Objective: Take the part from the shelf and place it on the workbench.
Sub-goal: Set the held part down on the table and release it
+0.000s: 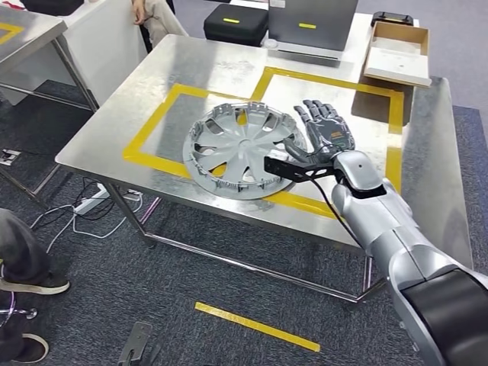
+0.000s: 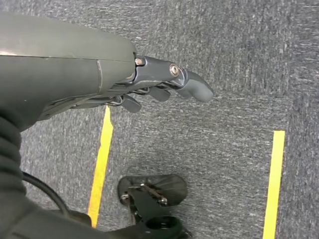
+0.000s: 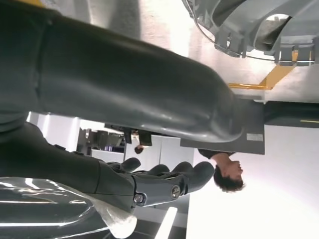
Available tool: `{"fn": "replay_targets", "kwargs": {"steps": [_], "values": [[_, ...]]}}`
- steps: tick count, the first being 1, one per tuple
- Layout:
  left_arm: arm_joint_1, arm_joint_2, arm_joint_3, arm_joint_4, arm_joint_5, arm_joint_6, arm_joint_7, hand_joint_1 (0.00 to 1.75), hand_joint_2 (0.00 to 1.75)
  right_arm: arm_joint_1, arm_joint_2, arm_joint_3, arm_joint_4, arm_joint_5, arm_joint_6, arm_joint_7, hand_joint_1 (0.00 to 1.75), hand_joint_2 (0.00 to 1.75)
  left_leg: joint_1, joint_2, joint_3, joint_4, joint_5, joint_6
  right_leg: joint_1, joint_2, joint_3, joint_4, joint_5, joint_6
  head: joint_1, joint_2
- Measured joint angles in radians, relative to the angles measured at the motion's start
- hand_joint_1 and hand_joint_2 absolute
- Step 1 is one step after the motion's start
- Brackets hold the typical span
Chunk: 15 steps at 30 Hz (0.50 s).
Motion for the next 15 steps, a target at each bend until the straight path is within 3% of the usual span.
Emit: {"fn": "replay_targets", "kwargs": {"steps": [2, 4, 6, 7, 10, 12, 15], "values": [[0.004, 0.0, 0.006, 0.0, 0.006, 0.002, -0.001, 0.0, 0.0, 0.022, 0.0, -0.021, -0.024, -0.046, -0.045, -0.043, 0.0, 0.0, 0.002, 0.0, -0.017, 0.042, 0.0, -0.004, 0.0, 0.0, 0.0, 0.003, 0.001, 0.001, 0.0, 0.0], [0.01, 0.0, 0.013, 0.0, 0.01, 0.004, 0.0, 0.0, 0.0, 0.06, -0.001, -0.051, -0.078, -0.116, -0.093, -0.104, 0.0, 0.0, 0.004, 0.0, 0.03, -0.051, 0.057, -0.004, -0.002, 0.001, 0.0, 0.01, -0.001, 0.005, 0.0, 0.0], [0.017, -0.001, 0.021, 0.0, 0.01, 0.009, 0.0, 0.0, 0.0, 0.133, -0.006, -0.091, -0.189, -0.218, -0.12, -0.173, 0.0, 0.0, 0.004, -0.001, 0.085, -0.161, 0.095, 0.001, 0.002, 0.001, -0.004, 0.017, -0.005, 0.014, 0.0, 0.0], [0.022, -0.002, 0.025, 0.0, 0.01, 0.013, 0.0, 0.0, 0.0, 0.185, -0.01, -0.111, -0.266, -0.272, -0.124, -0.204, 0.0, 0.0, 0.003, -0.002, 0.098, -0.188, 0.098, 0.005, 0.004, 0.001, -0.005, 0.018, -0.006, 0.018, 0.0, 0.0], [0.046, -0.005, 0.039, 0.0, 0.01, 0.024, -0.004, 0.0, 0.0, 0.384, -0.035, -0.161, -0.528, -0.426, -0.117, -0.277, 0.0, 0.0, 0.002, -0.007, 0.1, -0.198, 0.099, 0.023, 0.005, -0.002, -0.005, 0.017, -0.008, 0.031, 0.0, 0.0], [0.059, -0.008, 0.051, 0.0, 0.01, 0.032, -0.007, 0.0, 0.0, 0.529, -0.055, -0.193, -0.71, -0.521, -0.112, -0.326, 0.0, 0.0, 0.004, -0.007, 0.097, -0.204, 0.107, 0.039, 0.003, -0.002, -0.019, 0.051, -0.05, 0.039, 0.002, 0.0], [0.067, -0.011, 0.068, 0.0, 0.01, 0.036, -0.011, 0.0, 0.0, 0.701, -0.076, -0.238, -0.924, -0.601, -0.109, -0.375, 0.0, 0.0, 0.002, -0.005, 0.078, -0.207, 0.12, 0.056, 0.002, 0.0, -0.08, 0.226, -0.173, 0.046, 0.006, 0.0]]}}
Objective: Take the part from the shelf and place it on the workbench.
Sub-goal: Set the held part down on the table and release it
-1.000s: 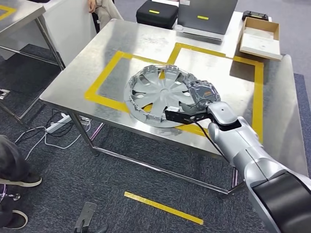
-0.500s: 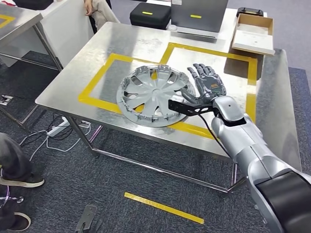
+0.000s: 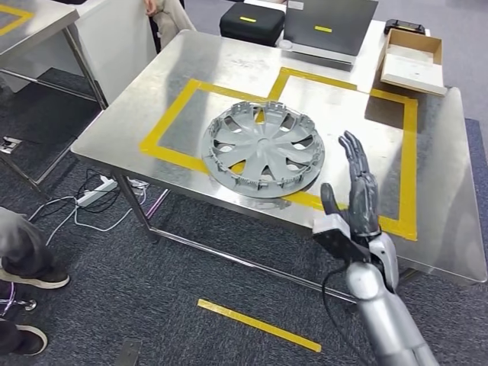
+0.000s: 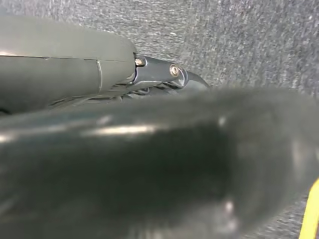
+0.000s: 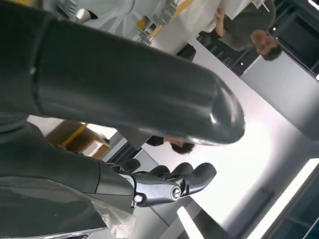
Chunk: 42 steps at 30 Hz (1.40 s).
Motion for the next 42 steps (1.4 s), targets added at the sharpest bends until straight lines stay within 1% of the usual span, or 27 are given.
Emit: {"fn": "replay_targets", "kwargs": {"steps": [2, 3, 5, 7, 8, 10, 11, 12, 15, 16, 17, 18, 20, 22, 24, 26, 27, 29, 31, 32, 33, 34, 36, 38, 39, 41, 42], "values": [[0.002, -0.001, 0.012, 0.0, 0.004, 0.003, -0.003, 0.0, 0.0, 0.097, -0.003, -0.026, -0.11, -0.05, -0.003, -0.033, 0.0, 0.0, -0.003, 0.003, -0.017, 0.0, 0.012, 0.002, 0.0, 0.0, -0.005, 0.062, -0.023, 0.0, 0.0, 0.0], [0.002, -0.002, 0.02, 0.0, 0.008, 0.006, -0.006, 0.0, 0.0, 0.149, -0.001, -0.039, -0.163, -0.078, -0.008, -0.054, 0.0, 0.0, -0.004, 0.003, -0.025, 0.0, 0.018, 0.002, 0.001, 0.0, 0.023, 0.036, -0.005, -0.003, 0.0, 0.0], [0.003, -0.004, 0.037, 0.0, 0.015, 0.01, -0.011, 0.0, 0.0, 0.244, 0.005, -0.061, -0.265, -0.121, -0.021, -0.09, 0.0, 0.0, -0.006, 0.003, -0.038, 0.001, 0.032, -0.003, 0.002, -0.001, 0.121, -0.092, 0.041, -0.012, 0.0, 0.0], [0.004, -0.006, 0.048, 0.0, 0.018, 0.012, -0.013, 0.0, 0.0, 0.308, 0.014, -0.073, -0.342, -0.138, -0.029, -0.108, 0.0, 0.0, -0.009, 0.005, -0.045, 0.002, 0.046, -0.013, 0.005, -0.003, 0.204, -0.213, 0.056, -0.018, 0.0, 0.0], [0.003, -0.007, 0.053, 0.0, 0.018, 0.012, -0.014, 0.0, 0.0, 0.331, 0.017, -0.078, -0.373, -0.142, -0.031, -0.113, 0.0, 0.0, -0.009, 0.008, -0.045, 0.001, 0.054, -0.019, 0.008, -0.003, 0.221, -0.243, 0.055, -0.02, 0.001, 0.0], [0.002, -0.008, 0.06, 0.0, 0.018, 0.012, -0.017, 0.0, 0.0, 0.373, 0.023, -0.087, -0.418, -0.154, -0.033, -0.118, 0.0, 0.0, -0.008, 0.011, -0.045, -0.004, 0.069, -0.032, 0.008, -0.003, 0.21, -0.249, 0.067, -0.027, 0.002, 0.0], [0.002, -0.008, 0.063, 0.0, 0.017, 0.014, -0.015, 0.0, 0.0, 0.394, 0.026, -0.092, -0.436, -0.161, -0.033, -0.119, 0.0, 0.0, -0.007, 0.011, -0.048, -0.001, 0.061, -0.038, 0.007, -0.005, 0.205, -0.25, 0.076, -0.034, 0.002, 0.0], [0.003, -0.008, 0.067, 0.0, 0.015, 0.017, -0.006, 0.0, 0.0, 0.417, 0.031, -0.096, -0.452, -0.169, -0.033, -0.116, 0.0, 0.0, -0.006, 0.011, -0.052, 0.014, 0.034, -0.044, 0.005, -0.007, 0.196, -0.252, 0.087, -0.043, 0.0, 0.0], [0.014, -0.008, 0.076, 0.0, 0.006, 0.03, 0.044, 0.0, 0.0, 0.508, 0.048, -0.112, -0.482, -0.22, -0.038, -0.104, 0.0, 0.0, -0.003, 0.01, -0.073, 0.174, -0.127, -0.057, 0.003, -0.013, 0.163, -0.253, 0.12, -0.055, -0.005, 0.0], [0.018, -0.008, 0.079, 0.001, 0.003, 0.032, 0.056, 0.0, 0.0, 0.54, 0.056, -0.12, -0.485, -0.245, -0.041, -0.104, 0.0, 0.0, -0.003, 0.01, -0.074, 0.234, -0.16, -0.06, 0.004, -0.015, 0.151, -0.251, 0.131, -0.055, -0.005, 0.0], [0.021, -0.008, 0.081, 0.001, 0.0, 0.033, 0.063, 0.0, 0.0, 0.568, 0.065, -0.13, -0.486, -0.269, -0.042, -0.103, 0.0, 0.0, -0.003, 0.01, -0.065, 0.269, -0.165, -0.061, 0.004, -0.016, 0.138, -0.248, 0.141, -0.054, -0.005, 0.0], [0.024, -0.009, 0.084, 0.001, -0.002, 0.033, 0.068, 0.0, 0.0, 0.594, 0.078, -0.145, -0.486, -0.293, -0.041, -0.103, 0.0, 0.0, -0.003, 0.01, -0.043, 0.272, -0.15, -0.061, 0.004, -0.017, 0.124, -0.243, 0.151, -0.052, -0.005, 0.0], [0.025, -0.009, 0.09, 0.001, -0.006, 0.032, 0.074, 0.0, 0.0, 0.634, 0.107, -0.181, -0.486, -0.33, -0.033, -0.104, 0.0, 0.0, -0.003, 0.01, 0.045, 0.176, -0.102, -0.056, 0.004, -0.016, 0.093, -0.233, 0.168, -0.047, -0.005, 0.0], [0.025, -0.008, 0.097, 0.001, -0.012, 0.03, 0.079, 0.0, 0.0, 0.663, 0.145, -0.228, -0.481, -0.335, -0.019, -0.1, 0.0, 0.0, -0.006, 0.008, 0.147, 0.028, -0.102, -0.045, 0.007, -0.015, 0.072, -0.222, 0.182, -0.04, -0.005, 0.0], [0.024, -0.009, 0.104, 0.001, -0.019, 0.029, 0.081, 0.0, 0.0, 0.675, 0.194, -0.298, -0.458, -0.306, -0.003, -0.094, 0.0, 0.0, -0.012, 0.007, 0.185, -0.044, -0.118, -0.033, 0.007, -0.014, 0.063, -0.22, 0.197, -0.028, -0.005, 0.0], [0.024, -0.012, 0.113, 0.001, -0.023, 0.029, 0.078, 0.0, 0.0, 0.67, 0.242, -0.401, -0.39, -0.261, 0.011, -0.087, 0.0, 0.0, -0.012, 0.01, 0.173, -0.053, -0.104, -0.019, 0.004, -0.012, 0.06, -0.222, 0.205, -0.014, -0.005, 0.0], [0.023, -0.014, 0.119, 0.001, -0.024, 0.029, 0.072, 0.0, 0.0, 0.658, 0.261, -0.466, -0.33, -0.236, 0.018, -0.092, 0.0, 0.0, -0.011, 0.013, 0.164, -0.056, -0.092, -0.01, 0.003, -0.01, 0.054, -0.212, 0.188, -0.007, -0.004, 0.0], [0.02, -0.016, 0.13, 0.001, -0.026, 0.029, 0.048, 0.0, 0.0, 0.614, 0.287, -0.615, -0.163, -0.197, 0.046, -0.132, 0.0, 0.0, -0.008, 0.017, 0.137, -0.06, -0.066, 0.003, 0.0, -0.004, 0.027, -0.141, 0.099, 0.002, -0.001, 0.0], [0.016, -0.018, 0.14, 0.001, -0.031, 0.025, 0.03, 0.0, 0.0, 0.555, 0.301, -0.766, 0.017, -0.185, 0.088, -0.162, 0.0, 0.0, -0.01, 0.017, 0.104, -0.059, -0.04, 0.007, -0.002, -0.003, -0.001, -0.019, 0.013, 0.009, 0.002, 0.0], [0.013, -0.02, 0.145, 0.001, -0.033, 0.022, 0.027, 0.0, 0.0, 0.526, 0.306, -0.837, 0.109, -0.178, 0.103, -0.156, 0.0, 0.0, -0.011, 0.017, 0.087, -0.057, -0.027, 0.007, -0.002, -0.003, -0.002, 0.029, 0.002, 0.01, 0.002, 0.0], [0.01, -0.02, 0.15, 0.001, -0.035, 0.018, 0.026, 0.0, 0.0, 0.501, 0.309, -0.903, 0.199, -0.165, 0.111, -0.141, 0.0, 0.0, -0.011, 0.017, 0.07, -0.054, -0.015, 0.005, -0.002, -0.003, 0.01, 0.05, 0.017, 0.011, 0.002, 0.0], [0.008, -0.021, 0.155, 0.001, -0.036, 0.015, 0.026, 0.0, 0.0, 0.479, 0.311, -0.96, 0.286, -0.148, 0.116, -0.123, 0.0, 0.0, -0.011, 0.018, 0.054, -0.051, -0.005, 0.003, -0.002, -0.003, 0.039, 0.037, 0.048, 0.01, 0.002, 0.0], [0.005, -0.023, 0.161, 0.001, -0.037, 0.014, 0.026, 0.0, 0.0, 0.448, 0.311, -1.045, 0.42, -0.116, 0.121, -0.106, 0.0, 0.0, -0.013, 0.018, 0.031, -0.044, 0.013, -0.005, -0.003, -0.003, 0.144, -0.082, 0.092, 0.006, 0.003, 0.0], [0.001, -0.025, 0.165, 0.001, -0.038, 0.014, 0.026, 0.0, 0.0, 0.421, 0.313, -1.096, 0.513, -0.103, 0.124, -0.103, 0.0, 0.0, -0.017, 0.021, 0.019, -0.037, 0.031, -0.015, -0.002, -0.002, 0.245, -0.228, 0.076, -0.003, 0.002, 0.0], [-0.002, -0.025, 0.168, 0.001, -0.039, 0.014, 0.026, 0.0, 0.0, 0.41, 0.313, -1.117, 0.553, -0.1, 0.125, -0.103, 0.0, 0.0, -0.019, 0.023, 0.015, -0.035, 0.041, -0.02, -0.001, -0.001, 0.27, -0.27, 0.064, -0.008, 0.002, 0.0], [-0.003, -0.025, 0.173, 0.001, -0.041, 0.014, 0.026, 0.0, 0.0, 0.397, 0.316, -1.15, 0.615, -0.093, 0.129, -0.091, 0.0, 0.0, -0.017, 0.024, 0.008, -0.034, 0.056, -0.032, 0.0, -0.003, 0.259, -0.283, 0.067, -0.023, 0.002, 0.0], [-0.002, -0.024, 0.175, 0.001, -0.043, 0.015, 0.027, 0.0, 0.0, 0.391, 0.317, -1.166, 0.641, -0.088, 0.136, -0.073, 0.0, 0.0, -0.015, 0.023, 0.003, -0.027, 0.042, -0.038, -0.001, -0.005, 0.249, -0.282, 0.076, -0.033, 0.001, 0.0]]}}
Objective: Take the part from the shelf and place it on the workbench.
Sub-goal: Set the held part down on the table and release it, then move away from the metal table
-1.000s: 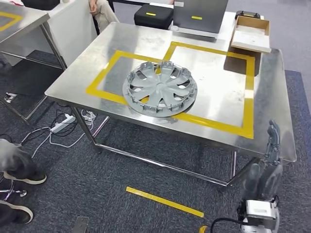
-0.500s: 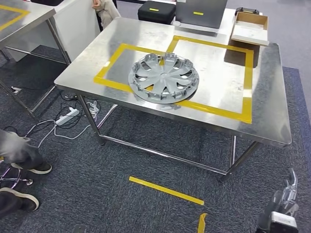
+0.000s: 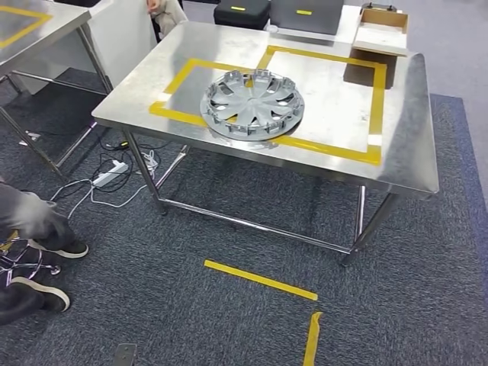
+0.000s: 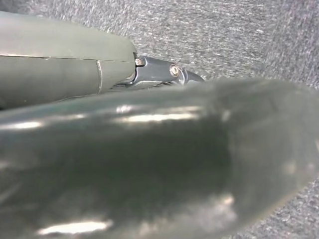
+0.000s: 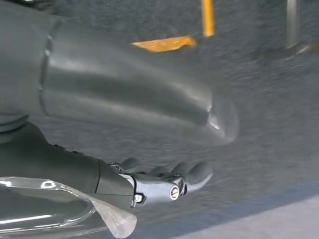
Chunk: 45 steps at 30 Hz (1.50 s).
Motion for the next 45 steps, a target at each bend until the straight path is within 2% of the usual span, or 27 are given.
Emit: {"fn": "replay_targets", "kwargs": {"steps": [2, 4, 5, 7, 9, 11, 12, 14, 15, 16, 18, 20, 21, 22, 23, 25, 26, 28, 30, 31, 33, 35, 37, 39, 41, 43, 45], "values": [[0.003, 0.001, 0.002, 0.0, -0.012, 0.007, 0.0, 0.0, 0.0, -0.016, 0.001, -0.033, 0.053, 0.009, 0.031, 0.063, 0.0, 0.0, 0.004, -0.003, -0.019, 0.066, -0.085, -0.011, -0.001, -0.004, -0.025, -0.001, 0.023, -0.017, -0.004, 0.0], [0.003, 0.001, 0.003, 0.0, -0.023, 0.016, -0.003, 0.0, 0.0, -0.029, 0.0, -0.071, 0.114, 0.029, 0.065, 0.145, 0.0, 0.0, 0.006, -0.004, -0.039, 0.193, -0.186, -0.019, 0.002, -0.008, -0.054, 0.001, 0.043, -0.025, -0.009, 0.0], [0.003, 0.001, 0.005, 0.0, -0.027, 0.022, -0.005, 0.0, 0.0, -0.033, 0.0, -0.084, 0.146, 0.056, 0.073, 0.187, 0.0, 0.0, 0.006, -0.004, -0.043, 0.25, -0.202, -0.022, 0.003, -0.013, -0.068, 0.002, 0.052, -0.025, -0.01, 0.0], [0.002, 0.001, 0.008, 0.0, -0.036, 0.033, 0.0, 0.0, 0.0, -0.038, -0.001, -0.09, 0.201, 0.145, 0.065, 0.26, 0.0, 0.0, 0.006, -0.004, -0.018, 0.281, -0.167, -0.023, 0.005, -0.027, -0.094, 0.009, 0.068, -0.025, -0.01, 0.0], [0.0, 0.001, 0.009, 0.0, -0.05, 0.042, 0.01, 0.0, 0.0, -0.046, -0.008, -0.068, 0.253, 0.272, 0.045, 0.331, 0.0, 0.0, 0.006, 0.012, 0.069, 0.176, -0.118, -0.017, 0.007, -0.042, -0.112, 0.02, 0.08, -0.02, -0.01, 0.0], [-0.005, 0.001, 0.009, 0.0, -0.064, 0.043, 0.018, 0.0, 0.0, -0.055, -0.018, -0.017, 0.299, 0.407, 0.033, 0.393, 0.0, 0.0, 0.001, 0.039, 0.158, 0.035, -0.118, -0.006, 0.011, -0.057, -0.125, 0.033, 0.089, -0.012, -0.011, 0.0], [-0.009, 0.001, 0.009, 0.0, -0.071, 0.04, 0.02, 0.0, 0.0, -0.06, -0.023, 0.018, 0.319, 0.465, 0.034, 0.415, 0.0, 0.0, -0.002, 0.047, 0.18, -0.01, -0.129, 0.001, 0.013, -0.067, -0.132, 0.038, 0.093, -0.007, -0.011, 0.0], [-0.012, 0.001, 0.008, 0.0, -0.088, 0.033, 0.023, 0.0, 0.0, -0.073, -0.033, 0.091, 0.355, 0.56, 0.046, 0.457, 0.0, 0.0, -0.003, 0.038, 0.178, -0.036, -0.137, 0.017, 0.015, -0.085, -0.141, 0.043, 0.1, 0.005, -0.01, 0.0], [-0.011, 0.001, 0.008, 0.001, -0.095, 0.029, 0.025, 0.0, 0.0, -0.08, -0.038, 0.121, 0.367, 0.588, 0.051, 0.473, 0.0, 0.0, -0.001, 0.031, 0.173, -0.04, -0.134, 0.024, 0.014, -0.078, -0.148, 0.051, 0.094, 0.011, -0.01, 0.0], [-0.009, 0.002, 0.008, 0.001, -0.1, 0.026, 0.028, 0.0, 0.0, -0.085, -0.044, 0.149, 0.379, 0.613, 0.053, 0.486, 0.0, 0.0, 0.001, 0.024, 0.167, -0.041, -0.127, 0.031, 0.012, -0.063, -0.158, 0.071, 0.077, 0.018, -0.008, 0.0], [-0.01, 0.001, 0.006, 0.002, -0.108, 0.029, 0.03, 0.0, 0.0, -0.089, -0.056, 0.198, 0.396, 0.649, 0.055, 0.499, 0.0, 0.0, 0.002, 0.009, 0.153, -0.043, -0.114, 0.042, 0.008, -0.02, -0.2, 0.174, 0.008, 0.028, -0.006, 0.0], [-0.011, 0.001, 0.006, 0.002, -0.113, 0.04, 0.026, 0.0, 0.0, -0.09, -0.064, 0.238, 0.41, 0.666, 0.061, 0.502, 0.0, 0.0, -0.001, -0.01, 0.138, -0.041, -0.102, 0.046, 0.006, -0.002, -0.247, 0.302, -0.055, 0.031, -0.006, 0.0], [-0.011, 0.001, 0.006, 0.002, -0.115, 0.046, 0.023, 0.0, 0.0, -0.09, -0.067, 0.251, 0.415, 0.668, 0.063, 0.505, 0.0, 0.0, -0.002, -0.02, 0.131, -0.041, -0.097, 0.045, 0.006, 0.001, -0.254, 0.332, -0.063, 0.031, -0.006, 0.0], [-0.01, 0.002, 0.006, 0.002, -0.116, 0.051, 0.022, 0.0, 0.0, -0.09, -0.07, 0.261, 0.418, 0.667, 0.065, 0.507, 0.0, 0.0, -0.003, -0.031, 0.127, -0.04, -0.092, 0.044, 0.006, 0.003, -0.239, 0.317, -0.049, 0.029, -0.006, 0.0], [-0.01, 0.002, 0.006, 0.002, -0.118, 0.053, 0.02, 0.0, 0.0, -0.09, -0.072, 0.268, 0.421, 0.667, 0.066, 0.51, 0.0, 0.0, -0.004, -0.042, 0.124, -0.039, -0.089, 0.043, 0.006, 0.009, -0.204, 0.262, -0.018, 0.025, -0.006, 0.0], [-0.012, 0.002, 0.005, 0.002, -0.125, 0.056, 0.019, 0.0, 0.0, -0.092, -0.076, 0.279, 0.426, 0.665, 0.068, 0.519, 0.0, 0.0, -0.006, -0.063, 0.12, -0.036, -0.084, 0.039, 0.005, 0.046, -0.116, 0.112, 0.04, 0.013, -0.006, 0.0], [-0.013, 0.002, 0.004, 0.002, -0.132, 0.058, 0.018, 0.0, 0.0, -0.093, -0.077, 0.283, 0.429, 0.664, 0.069, 0.525, 0.0, 0.0, -0.006, -0.071, 0.115, -0.033, -0.082, 0.036, 0.005, 0.063, -0.085, 0.059, 0.052, 0.007, -0.006, 0.0], [-0.016, 0.003, 0.0, 0.002, -0.147, 0.062, 0.018, 0.0, 0.0, -0.096, -0.077, 0.288, 0.435, 0.662, 0.072, 0.531, 0.0, 0.0, -0.005, -0.089, 0.103, -0.029, -0.075, 0.024, 0.005, 0.072, -0.066, 0.024, 0.049, 0.001, -0.006, 0.0], [-0.015, 0.004, -0.003, 0.002, -0.162, 0.068, 0.021, 0.0, 0.0, -0.098, -0.077, 0.291, 0.44, 0.666, 0.076, 0.535, 0.0, 0.0, -0.004, -0.1, 0.094, -0.025, -0.071, 0.012, 0.003, 0.052, -0.066, 0.018, 0.053, -0.007, -0.006, 0.0], [-0.014, 0.004, -0.006, 0.003, -0.172, 0.074, 0.024, 0.0, 0.0, -0.098, -0.077, 0.293, 0.441, 0.674, 0.082, 0.537, 0.0, 0.0, -0.004, -0.089, 0.086, -0.011, -0.082, 0.006, 0.001, 0.041, -0.065, 0.014, 0.057, -0.012, -0.009, 0.0], [-0.014, 0.006, -0.016, 0.003, -0.193, 0.086, 0.033, 0.0, 0.0, -0.099, -0.078, 0.305, 0.444, 0.698, 0.103, 0.543, 0.0, 0.0, -0.002, -0.05, 0.043, 0.082, -0.139, -0.006, -0.001, 0.014, -0.066, 0.01, 0.061, -0.02, -0.016, 0.0], [-0.015, 0.006, -0.025, 0.003, -0.204, 0.094, 0.038, 0.0, 0.0, -0.099, -0.078, 0.319, 0.447, 0.717, 0.122, 0.547, 0.0, 0.0, 0.004, -0.027, -0.02, 0.22, -0.201, -0.018, 0.001, -0.015, -0.069, 0.011, 0.06, -0.023, -0.02, 0.0], [-0.011, 0.007, -0.029, 0.003, -0.208, 0.097, 0.038, 0.0, 0.0, -0.099, -0.079, 0.33, 0.449, 0.724, 0.13, 0.548, 0.0, 0.0, 0.008, -0.021, -0.039, 0.266, -0.201, -0.023, 0.002, -0.041, -0.071, 0.013, 0.059, -0.023, -0.02, 0.0], [-0.007, 0.008, -0.033, 0.003, -0.21, 0.099, 0.039, 0.0, 0.0, -0.101, -0.079, 0.338, 0.45, 0.729, 0.136, 0.545, 0.0, 0.0, 0.01, 0.0, 0.018, 0.159, -0.136, -0.023, 0.002, -0.064, -0.069, 0.015, 0.056, -0.019, -0.02, 0.0], [-0.01, 0.008, -0.036, 0.003, -0.212, 0.101, 0.045, 0.0, 0.0, -0.103, -0.081, 0.347, 0.451, 0.74, 0.15, 0.53, 0.0, 0.0, 0.005, 0.046, 0.083, 0.027, -0.089, -0.015, 0.008, -0.085, -0.067, 0.019, 0.05, -0.01, -0.021, 0.0], [-0.011, 0.006, -0.039, 0.003, -0.215, 0.104, 0.058, 0.0, 0.0, -0.105, -0.086, 0.36, 0.451, 0.758, 0.169, 0.509, 0.0, 0.0, -0.001, 0.064, 0.097, -0.015, -0.086, -0.001, 0.014, -0.104, -0.067, 0.022, 0.046, -0.001, -0.02, 0.0], [-0.005, 0.004, -0.042, 0.004, -0.224, 0.105, 0.077, 0.0, 0.0, -0.11, -0.092, 0.377, 0.451, 0.781, 0.19, 0.496, 0.0, 0.0, -0.001, 0.044, 0.092, -0.018, -0.082, 0.014, 0.013, -0.115, -0.067, 0.024, 0.041, 0.009, -0.02, 0.0]]}}
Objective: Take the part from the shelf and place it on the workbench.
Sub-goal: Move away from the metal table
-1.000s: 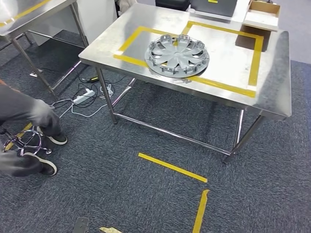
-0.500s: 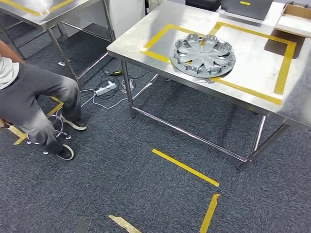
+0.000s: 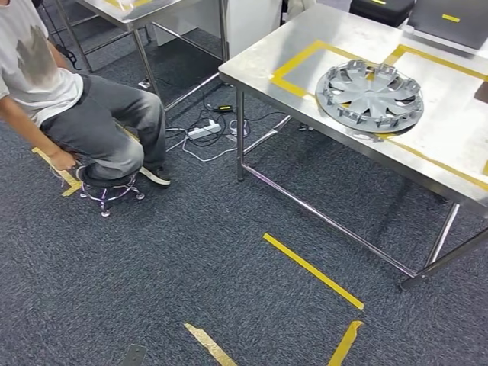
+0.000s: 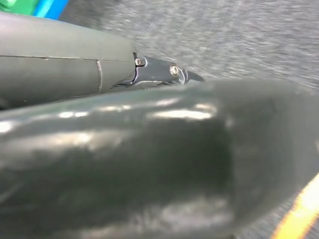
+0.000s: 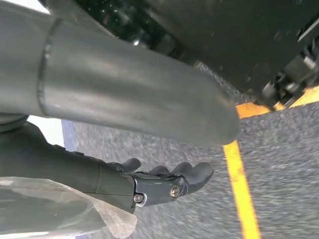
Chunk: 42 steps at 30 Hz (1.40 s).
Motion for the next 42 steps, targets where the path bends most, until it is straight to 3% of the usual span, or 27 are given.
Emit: {"fn": "replay_targets", "kwargs": {"steps": [2, 4, 6, 7, 9, 11, 13, 15, 16, 18, 20, 22, 23, 24, 26, 28, 30, 31, 33, 35, 36, 37, 38, 39, 41, 42], "values": [[0.004, -0.002, -0.005, 0.001, -0.013, 0.003, 0.025, 0.0, 0.0, -0.005, -0.004, 0.02, 0.0, 0.023, 0.014, -0.003, 0.0, 0.0, 0.003, -0.02, -0.001, -0.005, 0.007, 0.015, -0.004, 0.04, -0.018, 0.041, -0.033, 0.012, 0.003, 0.0], [0.004, -0.006, -0.01, 0.001, -0.024, 0.006, 0.05, 0.0, 0.0, -0.006, -0.006, 0.039, 0.001, 0.037, 0.018, 0.005, 0.0, 0.0, 0.005, -0.043, -0.005, -0.007, 0.013, 0.024, -0.008, 0.098, -0.074, 0.162, -0.1, 0.018, 0.007, 0.0], [0.005, -0.01, -0.013, 0.003, -0.027, 0.011, 0.07, 0.0, 0.0, -0.004, -0.006, 0.053, 0.002, 0.043, 0.018, 0.017, 0.0, 0.0, 0.004, -0.069, -0.009, -0.005, 0.015, 0.027, -0.009, 0.116, -0.138, 0.29, -0.144, 0.02, 0.007, 0.0], [0.006, -0.012, -0.013, 0.003, -0.024, 0.016, 0.079, 0.0, 0.0, -0.003, -0.006, 0.058, 0.003, 0.045, 0.018, 0.021, 0.0, 0.0, 0.004, -0.083, -0.01, -0.005, 0.015, 0.027, -0.009, 0.119, -0.151, 0.31, -0.138, 0.019, 0.007, 0.0], [0.008, -0.016, -0.013, 0.004, -0.019, 0.029, 0.09, 0.0, 0.0, -0.003, -0.006, 0.067, 0.004, 0.05, 0.018, 0.026, 0.0, 0.0, 0.004, -0.111, -0.009, -0.002, 0.015, 0.027, -0.01, 0.127, -0.12, 0.229, -0.072, 0.016, 0.007, 0.0], [0.006, -0.024, -0.012, 0.004, -0.017, 0.04, 0.096, 0.0, 0.0, -0.003, -0.006, 0.073, 0.005, 0.051, 0.018, 0.027, 0.0, 0.0, 0.003, -0.137, -0.01, 0.002, 0.015, 0.023, -0.015, 0.173, -0.06, 0.089, -0.006, 0.01, 0.007, 0.0], [0.003, -0.031, -0.012, 0.005, -0.017, 0.043, 0.101, 0.0, 0.0, -0.003, -0.007, 0.079, 0.006, 0.052, 0.018, 0.024, 0.0, 0.0, 0.003, -0.16, -0.02, 0.007, 0.017, 0.013, -0.018, 0.209, -0.027, 0.021, 0.008, 0.004, 0.007, 0.0], [0.005, -0.035, -0.012, 0.006, -0.021, 0.036, 0.11, 0.0, 0.0, -0.003, -0.008, 0.082, 0.008, 0.052, 0.018, 0.014, 0.0, 0.0, 0.005, -0.182, -0.03, 0.009, 0.023, -0.001, -0.018, 0.196, -0.021, 0.014, 0.007, -0.004, 0.006, 0.0], [0.007, -0.035, -0.012, 0.007, -0.024, 0.032, 0.116, 0.0, 0.0, -0.002, -0.009, 0.084, 0.008, 0.052, 0.018, 0.008, 0.0, 0.0, 0.005, -0.179, -0.034, 0.013, 0.021, -0.008, -0.019, 0.184, -0.02, 0.01, 0.01, -0.009, 0.006, 0.0], [0.006, -0.034, -0.013, 0.007, -0.031, 0.028, 0.126, 0.0, 0.0, 0.0, -0.014, 0.087, 0.008, 0.054, 0.015, 0.003, 0.0, 0.0, 0.003, -0.135, -0.06, 0.071, -0.017, -0.017, -0.022, 0.154, -0.016, 0.003, 0.014, -0.019, -0.002, 0.0], [0.003, -0.034, -0.014, 0.007, -0.035, 0.026, 0.13, 0.0, 0.0, 0.006, -0.023, 0.091, 0.008, 0.067, 0.006, 0.0, 0.0, 0.0, 0.004, -0.081, -0.118, 0.201, -0.085, -0.025, -0.019, 0.119, -0.015, 0.004, 0.012, -0.025, -0.009, 0.0], [0.003, -0.034, -0.014, 0.007, -0.039, 0.023, 0.135, 0.0, 0.0, 0.013, -0.032, 0.098, 0.008, 0.078, -0.005, -0.007, 0.0, 0.0, 0.008, -0.066, -0.155, 0.291, -0.114, -0.029, -0.016, 0.085, -0.015, 0.005, 0.009, -0.026, -0.009, 0.0], [0.005, -0.034, -0.014, 0.007, -0.042, 0.021, 0.138, 0.0, 0.0, 0.014, -0.035, 0.102, 0.008, 0.08, -0.01, -0.012, 0.0, 0.0, 0.009, -0.062, -0.148, 0.283, -0.101, -0.029, -0.016, 0.071, -0.015, 0.006, 0.007, -0.026, -0.009, 0.0], [0.007, -0.033, -0.015, 0.007, -0.044, 0.019, 0.139, 0.0, 0.0, 0.014, -0.038, 0.105, 0.008, 0.081, -0.013, -0.015, 0.0, 0.0, 0.009, -0.057, -0.124, 0.241, -0.074, -0.027, -0.015, 0.06, -0.014, 0.007, 0.006, -0.025, -0.009, 0.0], [0.007, -0.032, -0.016, 0.007, -0.049, 0.017, 0.136, 0.0, 0.0, 0.013, -0.039, 0.109, 0.008, 0.076, -0.017, -0.021, 0.0, 0.0, 0.003, -0.019, -0.049, 0.103, -0.018, -0.02, -0.013, 0.038, -0.009, 0.008, 0.001, -0.018, -0.01, 0.0], [0.003, -0.032, -0.017, 0.007, -0.049, 0.018, 0.12, 0.0, 0.0, 0.013, -0.041, 0.109, 0.009, 0.059, -0.016, -0.026, 0.0, 0.0, -0.004, 0.014, -0.009, 0.021, -0.001, -0.008, -0.007, 0.018, -0.007, 0.01, -0.004, -0.009, -0.009, 0.0], [0.003, -0.031, -0.017, 0.007, -0.045, 0.022, 0.095, 0.0, 0.0, 0.01, -0.042, 0.108, 0.009, 0.045, -0.015, -0.028, 0.0, 0.0, -0.007, 0.003, -0.012, 0.014, -0.002, 0.003, -0.005, 0.0, -0.004, 0.01, -0.007, -0.001, -0.009, 0.0], [0.004, -0.031, -0.017, 0.007, -0.042, 0.023, 0.083, 0.0, 0.0, 0.008, -0.043, 0.108, 0.009, 0.043, -0.014, -0.029, 0.0, 0.0, -0.006, -0.007, -0.012, 0.011, 0.0, 0.008, -0.006, 0.003, -0.003, 0.012, -0.012, 0.005, -0.008, 0.0], [0.002, -0.029, -0.016, 0.007, -0.038, 0.024, 0.069, 0.0, 0.0, 0.005, -0.046, 0.108, 0.009, 0.045, -0.015, -0.032, 0.0, 0.0, -0.002, -0.027, -0.012, 0.005, 0.006, 0.021, -0.01, 0.048, -0.023, 0.059, -0.048, 0.014, -0.004, 0.0], [-0.002, -0.029, -0.016, 0.007, -0.038, 0.024, 0.067, 0.0, 0.0, 0.007, -0.051, 0.108, 0.009, 0.047, -0.016, -0.037, 0.0, 0.0, 0.0, -0.05, -0.015, 0.004, 0.01, 0.028, -0.012, 0.102, -0.083, 0.188, -0.115, 0.019, 0.0, 0.0], [-0.003, -0.029, -0.016, 0.008, -0.038, 0.024, 0.069, 0.0, 0.0, 0.009, -0.054, 0.108, 0.009, 0.047, -0.016, -0.039, 0.0, 0.0, -0.001, -0.064, -0.016, 0.004, 0.011, 0.03, -0.012, 0.113, -0.118, 0.258, -0.14, 0.02, 0.0, 0.0], [-0.003, -0.029, -0.016, 0.008, -0.038, 0.024, 0.071, 0.0, 0.0, 0.01, -0.057, 0.108, 0.009, 0.045, -0.014, -0.04, 0.0, 0.0, -0.001, -0.078, -0.016, 0.004, 0.011, 0.031, -0.012, 0.117, -0.143, 0.303, -0.148, 0.02, 0.0, 0.0], [-0.002, -0.028, -0.016, 0.008, -0.04, 0.024, 0.074, 0.0, 0.0, 0.01, -0.059, 0.108, 0.009, 0.043, -0.013, -0.041, 0.0, 0.0, -0.002, -0.092, -0.016, 0.005, 0.011, 0.031, -0.012, 0.119, -0.151, 0.309, -0.135, 0.019, 0.0, 0.0], [-0.002, -0.028, -0.016, 0.008, -0.045, 0.023, 0.079, 0.0, 0.0, 0.01, -0.061, 0.108, 0.009, 0.039, -0.011, -0.042, 0.0, 0.0, -0.002, -0.106, -0.014, 0.005, 0.011, 0.031, -0.013, 0.123, -0.139, 0.275, -0.103, 0.017, 0.0, 0.0], [-0.002, -0.028, -0.02, 0.008, -0.065, 0.013, 0.093, 0.0, 0.0, 0.009, -0.063, 0.104, 0.009, 0.017, -0.008, -0.042, 0.0, 0.0, -0.003, -0.135, -0.012, 0.007, 0.011, 0.029, -0.015, 0.157, -0.082, 0.138, -0.024, 0.012, 0.0, 0.0], [-0.003, -0.028, -0.024, 0.009, -0.078, 0.004, 0.102, 0.0, 0.0, 0.008, -0.064, 0.098, 0.009, 0.003, -0.006, -0.041, 0.0, 0.0, -0.004, -0.149, -0.014, 0.01, 0.011, 0.026, -0.017, 0.179, -0.055, 0.076, -0.002, 0.009, 0.0, 0.0]]}}
